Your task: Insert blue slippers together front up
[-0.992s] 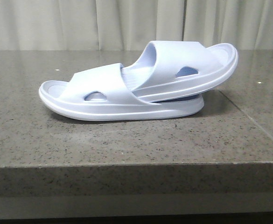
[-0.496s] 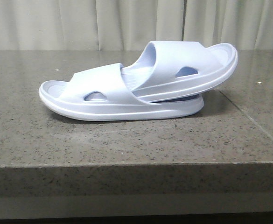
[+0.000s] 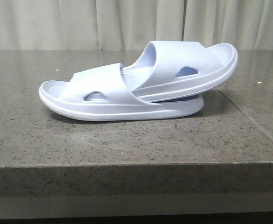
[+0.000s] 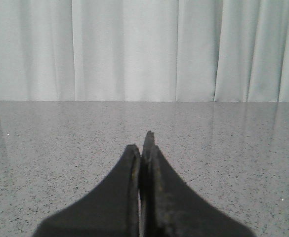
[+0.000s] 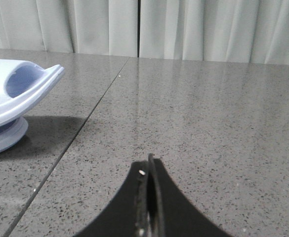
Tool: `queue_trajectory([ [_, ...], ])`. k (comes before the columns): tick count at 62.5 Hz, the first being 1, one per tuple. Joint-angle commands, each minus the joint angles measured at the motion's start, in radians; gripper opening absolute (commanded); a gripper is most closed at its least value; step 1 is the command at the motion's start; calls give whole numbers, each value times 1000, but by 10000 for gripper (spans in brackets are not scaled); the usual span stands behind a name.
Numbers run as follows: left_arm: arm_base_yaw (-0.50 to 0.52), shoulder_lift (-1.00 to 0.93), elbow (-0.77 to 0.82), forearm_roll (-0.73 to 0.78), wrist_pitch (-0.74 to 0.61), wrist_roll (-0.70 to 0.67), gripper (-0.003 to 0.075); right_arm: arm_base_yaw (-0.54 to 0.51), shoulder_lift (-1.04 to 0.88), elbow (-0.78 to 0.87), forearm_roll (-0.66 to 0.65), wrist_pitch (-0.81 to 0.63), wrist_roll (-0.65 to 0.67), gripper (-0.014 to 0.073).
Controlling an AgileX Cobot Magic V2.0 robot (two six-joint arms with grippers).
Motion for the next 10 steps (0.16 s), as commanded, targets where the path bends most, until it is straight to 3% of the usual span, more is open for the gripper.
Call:
queue_trajectory([
  [1,4,-17,4,-6,-78,-2,-20,-3,-18,-4,-8,-88,-2,-68],
  [10,4,-17,4,-6,-78,-2,-20,-3,-18,-4,-8,-88,-2,-68],
])
